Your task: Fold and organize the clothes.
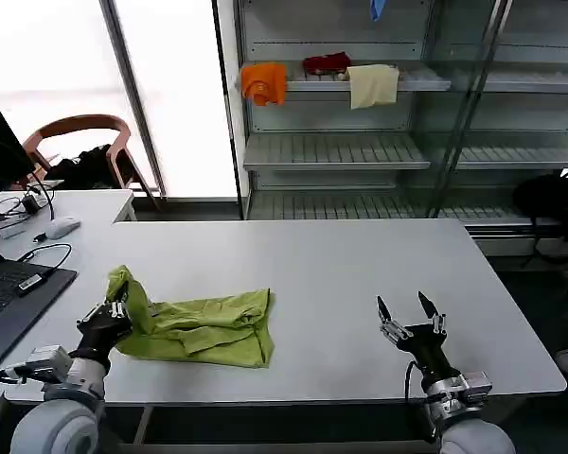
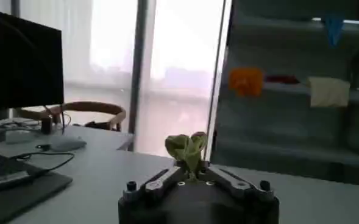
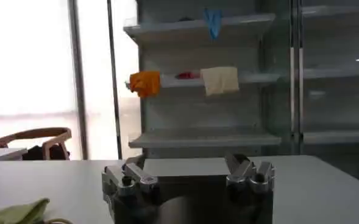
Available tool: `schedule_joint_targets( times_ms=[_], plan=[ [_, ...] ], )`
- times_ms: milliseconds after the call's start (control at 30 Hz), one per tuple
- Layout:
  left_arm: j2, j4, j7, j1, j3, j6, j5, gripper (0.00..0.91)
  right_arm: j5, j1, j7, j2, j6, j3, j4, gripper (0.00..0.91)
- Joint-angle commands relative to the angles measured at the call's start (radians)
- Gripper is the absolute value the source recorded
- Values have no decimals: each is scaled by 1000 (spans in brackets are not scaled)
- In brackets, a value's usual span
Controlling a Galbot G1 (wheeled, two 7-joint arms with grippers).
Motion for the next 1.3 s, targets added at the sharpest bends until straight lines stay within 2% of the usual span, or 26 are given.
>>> schedule_joint_targets(
  times_ms=[33,267,433,1100,1300],
  plan=[
    [-41,-12,16,-53,285,-24,230,0,-6,1,3,0,-1,2,4,907],
    [-81,74,6,-119,433,-28,331,0,-6,-3,9,2,-2,6,7,907],
    [-104,146,7,-148,483,-34,370,0,-6,-1,8,4,-2,4,9,907],
    [-126,217,10,-196,547,-28,433,0,-13,1,12,12,-7,-6,1,907],
    [-134,244,8,-215,556,-18,459,40,-14,-3,11,13,-6,-5,3,907]
  ],
)
